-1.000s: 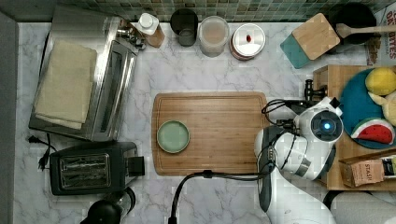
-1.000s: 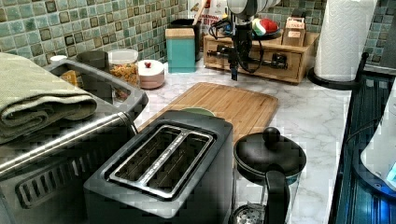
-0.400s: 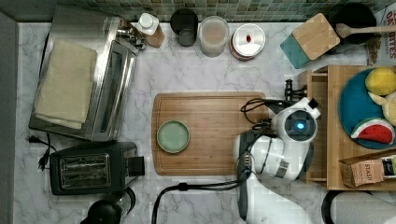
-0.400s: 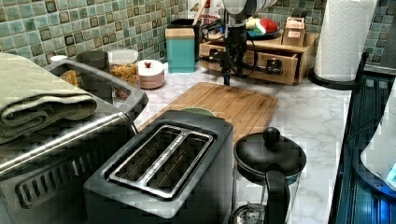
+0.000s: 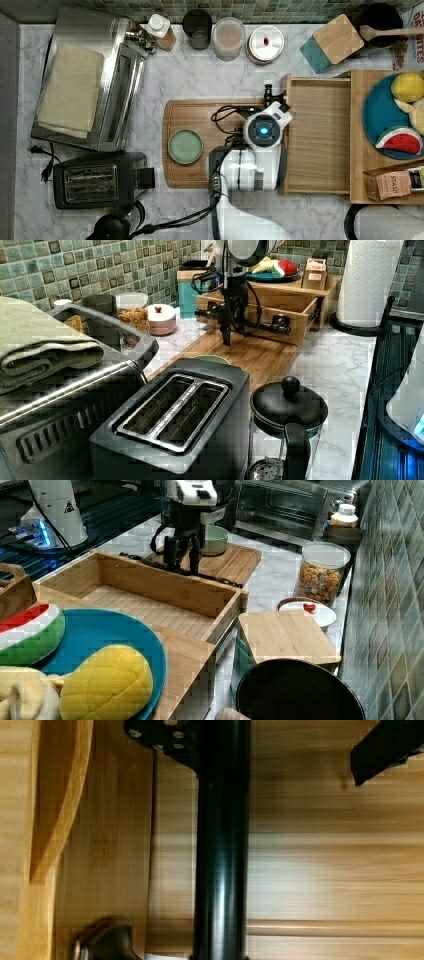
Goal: Open the drawer.
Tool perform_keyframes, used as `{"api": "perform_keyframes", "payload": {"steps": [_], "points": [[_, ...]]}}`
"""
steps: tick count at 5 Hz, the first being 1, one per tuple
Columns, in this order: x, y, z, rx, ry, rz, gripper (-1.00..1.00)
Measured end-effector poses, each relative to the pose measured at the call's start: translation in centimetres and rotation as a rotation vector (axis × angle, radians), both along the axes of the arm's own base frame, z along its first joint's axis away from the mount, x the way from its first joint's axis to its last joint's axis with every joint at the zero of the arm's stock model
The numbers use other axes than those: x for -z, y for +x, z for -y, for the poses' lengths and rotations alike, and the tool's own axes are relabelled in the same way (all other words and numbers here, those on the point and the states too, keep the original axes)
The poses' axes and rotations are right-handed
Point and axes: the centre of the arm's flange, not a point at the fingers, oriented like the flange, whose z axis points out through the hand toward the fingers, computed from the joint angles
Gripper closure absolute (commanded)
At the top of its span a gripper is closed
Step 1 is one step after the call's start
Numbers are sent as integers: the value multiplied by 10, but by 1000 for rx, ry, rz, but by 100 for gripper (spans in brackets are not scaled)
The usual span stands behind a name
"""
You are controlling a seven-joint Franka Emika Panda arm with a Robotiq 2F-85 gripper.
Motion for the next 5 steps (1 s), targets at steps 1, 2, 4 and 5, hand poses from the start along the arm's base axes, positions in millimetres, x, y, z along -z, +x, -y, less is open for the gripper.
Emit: {"api": "perform_keyframes", "payload": {"steps": [1, 2, 4, 5], "points": [[1, -2, -26, -13, -5, -3, -100], [0, -3, -26, 7, -14, 0, -100], [0, -3, -27, 4, -15, 2, -100], [0, -3, -27, 4, -14, 2, -100]]}}
